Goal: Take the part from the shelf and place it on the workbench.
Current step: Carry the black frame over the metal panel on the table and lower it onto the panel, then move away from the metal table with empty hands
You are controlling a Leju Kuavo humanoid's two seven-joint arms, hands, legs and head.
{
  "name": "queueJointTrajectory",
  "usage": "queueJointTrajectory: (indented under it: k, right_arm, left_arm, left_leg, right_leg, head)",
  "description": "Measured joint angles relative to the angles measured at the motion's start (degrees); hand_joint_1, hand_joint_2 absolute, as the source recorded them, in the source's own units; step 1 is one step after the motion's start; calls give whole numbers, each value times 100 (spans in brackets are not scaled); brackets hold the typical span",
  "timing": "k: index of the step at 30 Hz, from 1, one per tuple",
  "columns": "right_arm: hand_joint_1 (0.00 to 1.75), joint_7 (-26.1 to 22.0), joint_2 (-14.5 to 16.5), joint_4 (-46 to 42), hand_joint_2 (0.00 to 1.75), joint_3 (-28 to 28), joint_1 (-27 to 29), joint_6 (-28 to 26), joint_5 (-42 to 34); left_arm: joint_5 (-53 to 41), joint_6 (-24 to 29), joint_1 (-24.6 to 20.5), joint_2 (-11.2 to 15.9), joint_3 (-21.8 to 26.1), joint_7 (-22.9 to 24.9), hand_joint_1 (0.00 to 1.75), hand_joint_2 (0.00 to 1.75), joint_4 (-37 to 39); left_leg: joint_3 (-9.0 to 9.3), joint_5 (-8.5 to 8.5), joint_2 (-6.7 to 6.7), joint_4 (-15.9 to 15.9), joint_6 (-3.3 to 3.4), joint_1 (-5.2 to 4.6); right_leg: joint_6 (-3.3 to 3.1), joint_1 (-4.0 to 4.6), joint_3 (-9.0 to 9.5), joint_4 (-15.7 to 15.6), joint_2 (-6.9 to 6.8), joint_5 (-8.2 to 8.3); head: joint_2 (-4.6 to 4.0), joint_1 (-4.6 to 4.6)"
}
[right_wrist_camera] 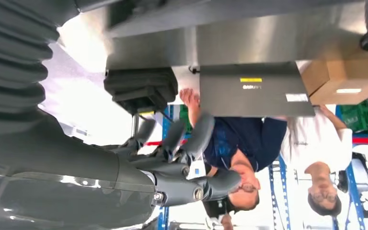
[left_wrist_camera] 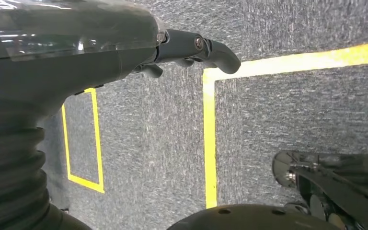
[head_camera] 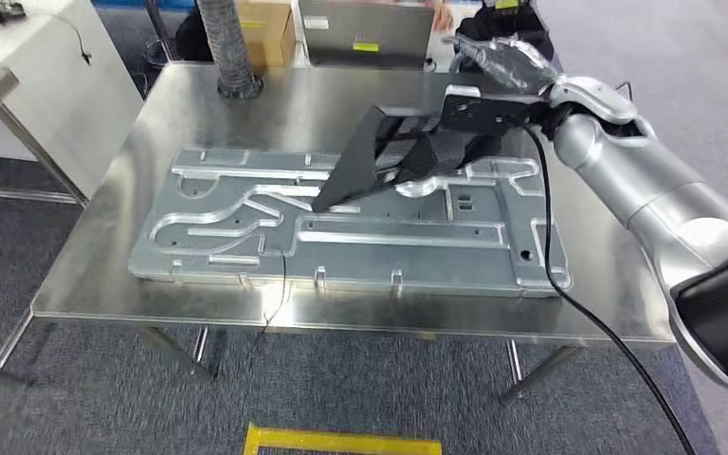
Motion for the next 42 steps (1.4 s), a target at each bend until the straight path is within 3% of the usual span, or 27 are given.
queueJointTrajectory:
  k: [2, 4, 5, 6, 8, 9, 13, 14, 15, 17, 19, 20, 21, 23, 24, 25, 27, 29, 31, 33, 34, 35, 36, 38, 39, 40, 42]
  right_arm:
    - [0, 6, 1, -14, 0, -5, -8, 7, -3]
    - [0, 20, 1, -14, 0, -5, -5, 22, -7]
    - [0, 33, 1, -14, 0, -7, -6, 36, -15]
    - [0, 48, 1, -14, 0, -11, -8, 52, -27]
    - [0, 71, -4, -13, 0, -34, -27, 85, -60]
    - [0, 81, -15, -10, 0, -53, -46, 103, -75]
    - [0, 109, -67, -3, 0, -140, -107, 185, -112]
    - [0, 116, -87, -3, 0, -162, -118, 199, -115]
    - [0, 125, -110, -3, 0, -181, -133, 211, -117]
    - [0, 144, -163, -3, 0, -205, -164, 249, -126]
    - [0, 163, -206, -4, 0, -214, -172, 274, -148]
    - [0, 171, -224, -8, 0, -224, -178, 280, -161]
    - [0, 174, -238, -11, 0, -238, -192, 280, -170]
    - [0, 178, -259, -33, 0, -280, -252, 280, -179]
    - [0, 182, -268, -54, 0, -300, -292, 280, -182]
    - [0, 197, -281, -84, 0, -320, -333, 283, -185]
    - [0, 250, -320, -166, 0, -357, -408, 308, -193]
    - [0, 309, -359, -271, 0, -405, -490, 375, -215]
    - [0, 375, -403, -398, 0, -448, -597, 491, -328]
    - [0, 451, -474, -559, 0, -491, -697, 613, -549]
    - [0, 479, -510, -642, 0, -514, -733, 659, -649]
    - [0, 497, -539, -715, 0, -533, -765, 690, -717]
    - [0, 507, -562, -777, 0, -551, -797, 709, -753]
    - [0, 530, -611, -889, 0, -585, -875, 719, -800]
    - [0, 544, -650, -951, 0, -599, -926, 720, -830]
    - [0, 570, -695, -1027, 0, -613, -980, 727, -876]
    - [0, 677, -813, -1260, 0, -629, -1089, 826, -1039]
  left_arm:
    - [19, -3, -22, 5, -1, -8, 0, 175, 1]
    - [30, -4, -48, 10, -1, -14, 0, 87, 1]
    - [31, -6, -53, 13, -2, -13, 0, 44, 1]
    - [31, -8, -49, 17, -3, -9, 0, 0, 1]
    - [28, -13, -22, 25, -9, 1, 0, 0, 1]
    - [27, -16, -12, 26, -13, 4, 0, 0, 1]
    - [25, -36, -7, 24, -16, 4, 0, 0, 1]
    - [26, -40, -7, 22, -16, 3, 0, 0, 1]
    - [26, -43, -7, 21, -16, 3, 0, 0, 1]
    - [28, -45, -5, 21, -16, 3, 0, 0, 1]
    - [32, -46, -4, 21, -16, 3, 0, 0, 1]
    - [33, -47, -5, 21, -16, 3, 0, 0, 1]
    - [34, -49, -5, 21, -16, 3, 0, 0, 1]
    - [37, -51, -6, 13, -16, 3, 0, 0, 1]
    - [40, -52, -6, 8, -16, 2, 0, 0, 1]
    - [45, -51, -6, 5, -16, 1, 0, 0, 1]
    - [55, -48, -5, 8, -16, -4, 0, 0, 1]
    - [62, -40, -1, 16, -16, -10, 0, 0, 2]
    - [77, -31, -3, 25, -16, -27, 0, 0, 3]
    - [101, -24, -20, 31, -16, -49, 0, 0, 3]
    - [110, -18, -29, 34, -16, -54, 0, 0, 3]
    - [115, -12, -35, 36, -16, -54, 0, 0, 3]
    - [117, -7, -33, 38, -16, -51, 0, 0, 3]
    - [119, -2, -7, 39, -16, -36, 0, 0, 3]
    - [121, -1, 6, 39, -16, -27, 0, 0, 3]
    - [125, 1, 14, 38, -16, -19, 0, 0, 3]
    - [146, 2, 17, 36, -16, -15, 0, 0, 3]
  left_leg:
    - [-381, -319, 7, 752, -63, 32]
    - [-688, -408, 10, 1251, -112, 52]
    - [-696, -298, 11, 1199, -128, 61]
    - [-583, -99, 13, 915, -140, 73]
    - [-228, 269, 26, 143, -137, 98]
    - [-106, 358, 25, -113, -104, 104]
    - [-54, 364, 9, -240, 67, 92]
    - [-53, 370, 13, -250, 102, 99]
    - [-52, 375, 16, -260, 131, 107]
    - [-54, 370, 18, -263, 167, 101]
    - [-53, 364, 17, -261, 178, 90]
    - [-50, 362, 16, -260, 180, 83]
    - [-45, 361, 16, -260, 181, 75]
    - [-32, 360, 14, -259, 177, 57]
    - [-31, 359, 11, -258, 167, 51]
    - [-32, 359, 8, -258, 150, 50]
    - [-30, 367, 1, -276, 99, 47]
    - [-50, 316, 6, -231, 39, 29]
    - [-242, 55, 18, 194, -28, 31]
    - [-606, -297, 31, 973, -95, 60]
    - [-743, -375, 37, 1255, -120, 74]
    - [-785, -348, 43, 1338, -140, 85]
    - [-707, -214, 47, 1176, -152, 97]
    - [-323, 138, 64, 426, -165, 121]
    - [-160, 250, 63, 100, -140, 127]
    - [-65, 296, 61, -97, -103, 127]
    - [-51, 295, 41, -164, -5, 109]
  right_leg:
    - [-12, 2, 39, -9, -16, -15]
    - [-8, 3, 53, 13, -15, -48]
    - [0, -1, 60, 33, -7, -70]
    - [16, -9, 71, 63, 4, -101]
    - [70, -9, 74, 155, 30, -186]
    - [99, -1, 63, 198, 43, -224]
    - [191, 12, 36, 261, 63, -290]
    - [216, 7, -2, 361, 55, -368]
    - [240, 3, -90, 572, 45, -508]
    - [275, -1, -419, 1298, 29, -891]
    - [279, 1, -714, 1882, 28, -1078]
    - [265, 4, -727, 1876, 28, -1005]
    - [239, 11, -626, 1638, 29, -834]
    - [150, 49, -240, 806, 32, -435]
    - [113, 73, -92, 482, 31, -311]
    - [85, 95, -10, 293, 29, -256]
    - [60, 107, 12, 211, 21, -236]
    - [36, 60, 64, 129, -3, -191]
    - [12, 16, 123, 52, -31, -149]
    - [-4, 15, 135, 50, -40, -152]
    - [-3, 15, 138, 59, -41, -161]
    - [3, 12, 141, 71, -37, -173]
    - [15, 6, 145, 91, -28, -191]
    - [64, -1, 143, 164, -9, -254]
    - [94, 3, 126, 214, 2, -291]
    - [122, 11, 104, 252, 11, -318]
    - [172, 18, 70, 279, 26, -336]
  head:
    - [0, 0]
    - [0, 0]
    - [0, 0]
    - [0, 0]
    - [0, 0]
    - [0, 1]
    - [0, 2]
    - [0, 2]
    - [0, 2]
    - [0, 2]
    - [0, 2]
    - [0, 2]
    - [0, 2]
    - [0, 2]
    - [0, 2]
    - [0, 2]
    - [0, 2]
    - [0, 2]
    - [0, 2]
    - [0, 2]
    - [0, 2]
    - [0, 2]
    - [0, 2]
    - [0, 2]
    - [0, 2]
    - [0, 2]
    - [0, 2]
